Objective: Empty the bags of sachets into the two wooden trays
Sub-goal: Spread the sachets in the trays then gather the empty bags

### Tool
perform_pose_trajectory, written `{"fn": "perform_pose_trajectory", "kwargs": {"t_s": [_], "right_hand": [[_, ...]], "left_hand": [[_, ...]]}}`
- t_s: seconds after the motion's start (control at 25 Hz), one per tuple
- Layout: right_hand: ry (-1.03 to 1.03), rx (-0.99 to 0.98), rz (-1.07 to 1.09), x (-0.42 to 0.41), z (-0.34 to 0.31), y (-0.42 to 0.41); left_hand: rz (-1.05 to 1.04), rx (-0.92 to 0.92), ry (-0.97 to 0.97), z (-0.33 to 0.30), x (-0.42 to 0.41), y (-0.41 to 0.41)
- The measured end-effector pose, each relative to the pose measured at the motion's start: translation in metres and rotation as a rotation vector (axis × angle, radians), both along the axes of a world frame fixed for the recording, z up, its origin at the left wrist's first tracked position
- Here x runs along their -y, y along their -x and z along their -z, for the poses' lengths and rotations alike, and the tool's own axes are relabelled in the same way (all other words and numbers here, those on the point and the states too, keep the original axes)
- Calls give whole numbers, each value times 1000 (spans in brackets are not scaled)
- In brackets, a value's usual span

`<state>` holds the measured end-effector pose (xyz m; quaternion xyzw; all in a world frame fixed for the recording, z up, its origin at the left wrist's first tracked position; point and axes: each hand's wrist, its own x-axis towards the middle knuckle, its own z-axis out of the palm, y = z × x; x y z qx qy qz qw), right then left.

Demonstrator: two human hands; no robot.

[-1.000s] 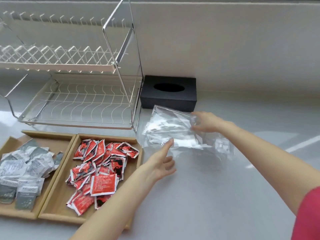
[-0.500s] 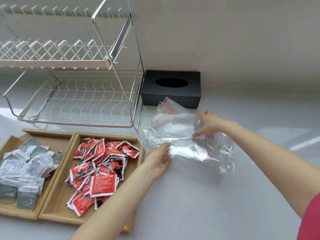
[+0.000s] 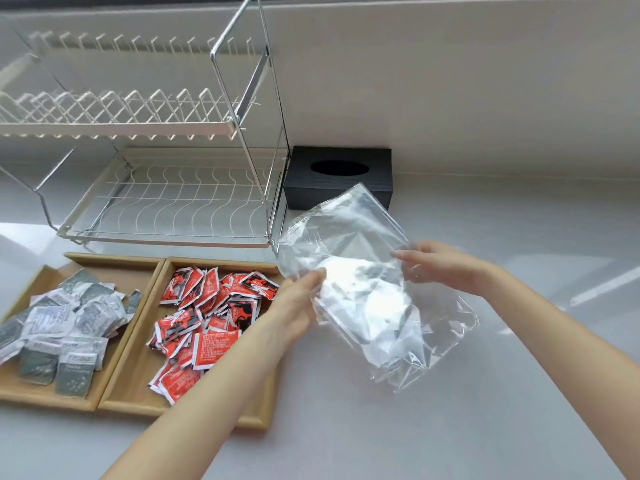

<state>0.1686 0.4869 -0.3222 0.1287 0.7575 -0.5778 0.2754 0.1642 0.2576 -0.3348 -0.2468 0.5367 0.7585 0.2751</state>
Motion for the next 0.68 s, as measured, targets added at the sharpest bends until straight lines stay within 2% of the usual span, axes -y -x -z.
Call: {"fn": "perform_pose_trajectory", "kwargs": {"t_s": [0.12, 0.32, 0.52, 0.68], "right_hand": [[62, -73, 125, 13, -10, -20], [39, -195, 276, 42, -18, -55], [74, -188, 353, 76, -22, -92], [87, -175, 351, 113, -28, -122]], "left_hand": [[31, -27, 19, -20, 7, -14], [159, -37, -10, -33, 30, -43], [216, -121, 79, -37, 60, -70], [230, -110, 24, -35, 102, -84]]}}
